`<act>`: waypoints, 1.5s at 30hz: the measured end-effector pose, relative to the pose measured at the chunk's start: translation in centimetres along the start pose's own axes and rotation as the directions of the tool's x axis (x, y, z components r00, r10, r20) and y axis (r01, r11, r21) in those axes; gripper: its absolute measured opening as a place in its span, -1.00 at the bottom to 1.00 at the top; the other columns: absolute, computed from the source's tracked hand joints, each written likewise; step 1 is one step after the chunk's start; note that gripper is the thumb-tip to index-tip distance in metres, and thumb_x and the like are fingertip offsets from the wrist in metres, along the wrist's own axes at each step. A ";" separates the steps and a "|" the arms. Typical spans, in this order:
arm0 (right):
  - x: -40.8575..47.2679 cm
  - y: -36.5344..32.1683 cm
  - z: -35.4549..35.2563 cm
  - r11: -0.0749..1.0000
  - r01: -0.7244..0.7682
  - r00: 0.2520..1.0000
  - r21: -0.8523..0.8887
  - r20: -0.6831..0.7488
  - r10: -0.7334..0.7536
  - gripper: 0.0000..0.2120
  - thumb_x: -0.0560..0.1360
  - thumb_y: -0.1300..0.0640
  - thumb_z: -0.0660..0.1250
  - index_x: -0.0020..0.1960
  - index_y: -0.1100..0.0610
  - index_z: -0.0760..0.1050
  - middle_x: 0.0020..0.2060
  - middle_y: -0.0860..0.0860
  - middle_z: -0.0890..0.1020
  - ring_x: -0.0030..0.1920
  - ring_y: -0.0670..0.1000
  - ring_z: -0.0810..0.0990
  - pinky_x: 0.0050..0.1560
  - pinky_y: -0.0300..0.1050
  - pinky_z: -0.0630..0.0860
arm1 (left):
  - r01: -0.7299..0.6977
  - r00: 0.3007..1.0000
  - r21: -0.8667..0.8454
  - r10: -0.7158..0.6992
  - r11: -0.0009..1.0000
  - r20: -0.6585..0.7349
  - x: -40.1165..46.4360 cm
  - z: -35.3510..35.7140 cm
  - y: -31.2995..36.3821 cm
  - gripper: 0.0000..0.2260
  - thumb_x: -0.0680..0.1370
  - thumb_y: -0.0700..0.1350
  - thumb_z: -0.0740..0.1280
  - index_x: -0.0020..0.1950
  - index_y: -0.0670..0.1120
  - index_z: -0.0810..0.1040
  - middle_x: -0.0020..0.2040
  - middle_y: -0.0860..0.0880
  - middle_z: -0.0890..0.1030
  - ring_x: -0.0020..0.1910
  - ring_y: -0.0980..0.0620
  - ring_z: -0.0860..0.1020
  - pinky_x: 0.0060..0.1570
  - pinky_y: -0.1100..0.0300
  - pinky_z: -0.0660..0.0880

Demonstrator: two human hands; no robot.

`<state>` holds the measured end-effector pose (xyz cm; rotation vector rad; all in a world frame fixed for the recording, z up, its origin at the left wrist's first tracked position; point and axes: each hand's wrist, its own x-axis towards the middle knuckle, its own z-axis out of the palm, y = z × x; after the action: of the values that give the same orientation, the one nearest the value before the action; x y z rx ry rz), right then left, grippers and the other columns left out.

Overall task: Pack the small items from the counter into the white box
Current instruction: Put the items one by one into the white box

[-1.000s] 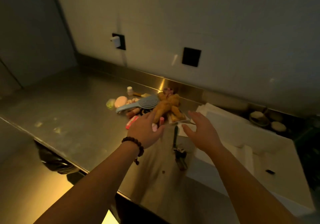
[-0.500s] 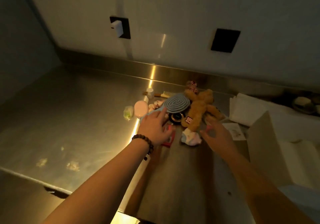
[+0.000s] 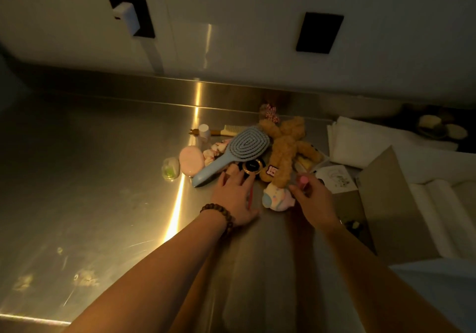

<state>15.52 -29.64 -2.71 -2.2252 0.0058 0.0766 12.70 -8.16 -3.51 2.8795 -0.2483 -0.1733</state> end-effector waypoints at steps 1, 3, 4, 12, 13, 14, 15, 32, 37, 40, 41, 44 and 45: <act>0.1 0.1 0.2 1.000 -0.006 1.000 -0.010 -0.009 0.006 -0.83 0.49 0.07 0.36 0.07 0.05 0.50 -0.19 -0.08 0.53 -0.19 -0.19 0.49 -0.26 -0.38 0.32 | -0.002 1.000 0.023 0.002 1.000 0.019 0.1 0.2 0.1 -0.08 0.33 0.34 0.29 0.52 0.02 -0.07 0.53 -0.07 0.00 0.50 -0.06 -0.08 0.42 -0.05 -0.22; 0.2 0.5 0.4 1.000 -0.016 1.000 -0.005 -0.012 0.016 -0.92 0.50 0.06 0.35 -0.06 0.04 0.49 -0.26 -0.09 0.53 -0.21 -0.12 0.51 -0.27 -0.31 0.35 | -0.011 0.999 0.062 0.008 0.998 0.047 0.0 0.4 0.1 -0.09 0.34 0.35 0.27 0.52 0.01 -0.06 0.54 -0.10 -0.04 0.50 -0.05 -0.11 0.40 -0.03 -0.26; 0.2 0.7 0.5 1.000 -0.010 1.000 -0.014 -0.018 0.010 -0.93 0.50 0.05 0.35 -0.10 0.04 0.49 -0.28 -0.11 0.53 -0.23 -0.13 0.51 -0.29 -0.30 0.34 | -0.014 0.999 0.074 0.011 0.997 0.045 -0.2 0.4 0.1 -0.10 0.35 0.36 0.26 0.52 0.00 -0.04 0.54 -0.11 -0.03 0.50 -0.04 -0.10 0.39 -0.02 -0.27; -0.7 0.8 -0.1 0.996 -0.008 1.000 0.093 -0.016 0.009 -0.96 0.51 0.09 0.34 -0.11 0.02 0.48 -0.25 -0.05 0.56 -0.23 -0.09 0.53 -0.25 -0.22 0.41 | -0.150 0.987 0.055 0.152 0.987 -0.047 -3.2 0.7 0.7 -0.34 0.45 0.18 0.28 0.48 0.00 0.17 0.42 -0.09 0.27 0.45 -0.05 0.10 0.40 0.06 -0.25; -0.9 0.8 -0.2 0.995 -0.005 1.000 0.096 -0.014 0.007 -0.95 0.51 0.09 0.33 -0.12 0.01 0.48 -0.25 -0.05 0.56 -0.22 -0.10 0.53 -0.25 -0.22 0.41 | -0.153 0.986 0.048 0.156 0.987 -0.052 -3.5 0.6 0.8 -0.37 0.46 0.15 0.29 0.47 0.00 0.19 0.41 -0.10 0.28 0.44 -0.06 0.12 0.42 0.06 -0.18; -1.0 0.7 -0.3 0.995 -0.004 1.000 0.099 -0.014 0.005 -0.94 0.51 0.09 0.33 -0.13 0.00 0.47 -0.26 -0.05 0.56 -0.23 -0.11 0.53 -0.25 -0.23 0.40 | -0.147 0.988 0.034 0.149 0.989 -0.051 -3.8 0.6 0.9 -0.40 0.47 0.12 0.29 0.46 0.01 0.21 0.39 -0.11 0.29 0.42 -0.08 0.15 0.43 0.05 -0.08; -1.2 0.7 -0.4 0.995 -0.004 1.000 0.100 -0.014 0.006 -0.91 0.52 0.09 0.32 -0.16 -0.02 0.46 -0.27 -0.06 0.55 -0.24 -0.12 0.52 -0.26 -0.23 0.39 | -0.132 0.990 0.016 0.133 0.991 -0.042 -3.9 0.4 1.1 -0.44 0.48 0.09 0.28 0.45 0.01 0.24 0.37 -0.10 0.31 0.39 -0.10 0.21 0.42 0.05 0.06; -1.9 -5.0 -11.2 0.988 0.148 0.949 0.045 -0.288 -0.129 -0.94 0.54 -0.01 0.26 -0.09 -0.05 0.44 -0.23 -0.13 0.57 -0.19 -0.22 0.57 -0.20 -0.36 0.45 | -0.318 0.885 -0.374 0.131 0.871 -0.446 0.9 -8.1 9.1 -0.78 0.51 -0.05 0.34 0.15 -0.01 0.54 0.16 0.00 0.46 0.06 0.23 0.35 0.03 0.46 0.34; -1.9 -3.2 -20.4 0.986 0.131 0.906 0.100 -0.415 -0.079 -0.87 0.51 0.07 0.34 -0.16 -0.11 0.44 -0.26 -0.13 0.60 -0.15 -0.18 0.60 -0.02 -0.10 0.55 | -0.412 0.855 -0.351 0.223 0.841 -0.468 3.7 -10.9 17.9 -0.74 0.50 -0.01 0.34 0.17 0.01 0.52 0.03 0.04 0.43 -0.07 0.14 0.37 -0.11 0.54 0.26; -1.4 0.1 -26.1 0.991 0.106 0.898 0.085 -0.436 -0.059 -0.85 0.51 0.07 0.34 -0.16 -0.15 0.42 -0.29 -0.13 0.63 -0.15 -0.11 0.63 0.01 0.03 0.60 | -0.458 0.870 -0.404 0.305 0.792 -0.388 6.0 -10.9 23.7 -0.72 0.50 -0.04 0.34 0.20 0.00 0.48 0.08 -0.01 0.46 0.00 0.08 0.41 0.01 0.38 0.34; -1.1 1.3 -27.7 0.992 0.096 0.902 0.082 -0.428 -0.052 -0.85 0.51 0.07 0.34 -0.15 -0.14 0.41 -0.28 -0.12 0.63 -0.15 -0.10 0.64 0.01 0.06 0.60 | -0.467 0.870 -0.403 0.329 0.787 -0.367 6.8 -10.6 25.7 -0.70 0.48 -0.07 0.35 0.20 -0.01 0.48 0.08 -0.03 0.46 0.01 0.07 0.41 0.00 0.34 0.32; -0.1 4.8 -31.8 0.992 0.108 0.923 0.062 -0.378 -0.077 -0.81 0.50 0.06 0.33 -0.15 -0.21 0.40 -0.25 -0.17 0.64 -0.19 -0.11 0.66 -0.01 0.08 0.61 | -0.455 0.886 -0.380 0.365 0.805 -0.286 9.8 -8.5 31.2 -0.69 0.46 -0.07 0.38 0.18 -0.01 0.49 0.06 -0.02 0.45 0.00 0.05 0.42 -0.02 0.30 0.30; 0.3 5.9 -33.0 0.993 0.112 0.931 0.049 -0.355 -0.087 -0.81 0.50 0.05 0.33 -0.16 -0.22 0.40 -0.25 -0.19 0.64 -0.19 -0.11 0.66 -0.01 0.08 0.61 | -0.426 0.902 -0.375 0.356 0.823 -0.243 10.8 -7.6 32.8 -0.70 0.46 -0.03 0.38 0.17 0.01 0.49 0.04 -0.01 0.45 0.00 0.03 0.44 -0.02 0.25 0.34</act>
<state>17.35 -59.35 12.61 -2.1383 0.0911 -0.3749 19.31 -39.75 11.04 2.3337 -0.6765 0.0799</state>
